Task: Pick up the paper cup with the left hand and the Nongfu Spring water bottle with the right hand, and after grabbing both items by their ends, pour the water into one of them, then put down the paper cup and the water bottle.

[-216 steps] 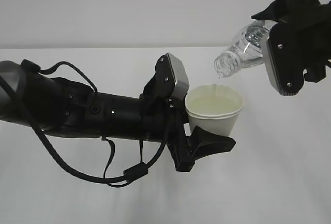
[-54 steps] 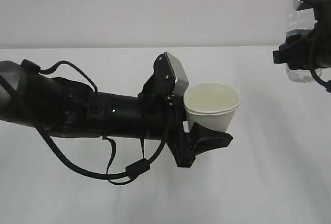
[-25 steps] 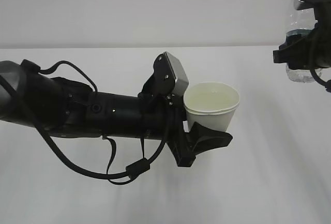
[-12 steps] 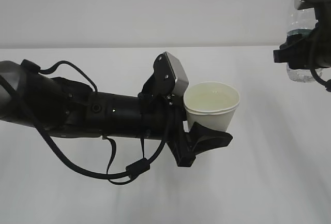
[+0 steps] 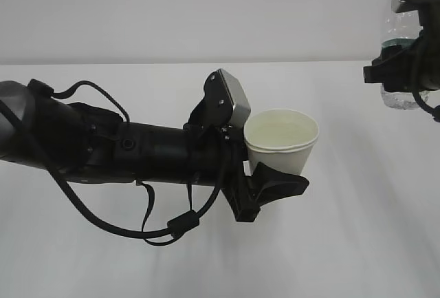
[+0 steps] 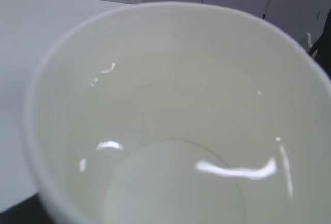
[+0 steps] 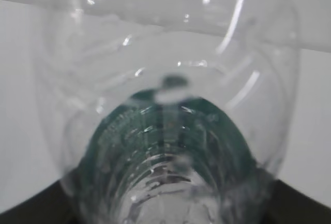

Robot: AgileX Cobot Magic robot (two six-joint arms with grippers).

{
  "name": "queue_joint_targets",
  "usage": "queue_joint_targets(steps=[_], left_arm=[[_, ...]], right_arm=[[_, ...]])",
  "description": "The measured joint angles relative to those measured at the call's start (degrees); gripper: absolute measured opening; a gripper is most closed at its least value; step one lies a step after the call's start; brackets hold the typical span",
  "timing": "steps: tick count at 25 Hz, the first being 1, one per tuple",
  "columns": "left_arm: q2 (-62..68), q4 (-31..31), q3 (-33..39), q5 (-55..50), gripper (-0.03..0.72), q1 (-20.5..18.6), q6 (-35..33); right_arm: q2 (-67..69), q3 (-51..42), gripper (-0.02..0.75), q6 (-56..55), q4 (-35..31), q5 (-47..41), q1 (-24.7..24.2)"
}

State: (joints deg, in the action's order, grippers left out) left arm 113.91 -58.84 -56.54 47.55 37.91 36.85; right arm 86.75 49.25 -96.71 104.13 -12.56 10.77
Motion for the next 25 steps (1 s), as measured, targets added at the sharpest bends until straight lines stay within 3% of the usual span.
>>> queue_joint_targets(steps=[25], left_arm=[[0.0, 0.1, 0.0, 0.0, 0.454, 0.0, 0.0]], right_arm=[[0.0, 0.6, 0.405, -1.2, -0.1, -0.1, 0.0]])
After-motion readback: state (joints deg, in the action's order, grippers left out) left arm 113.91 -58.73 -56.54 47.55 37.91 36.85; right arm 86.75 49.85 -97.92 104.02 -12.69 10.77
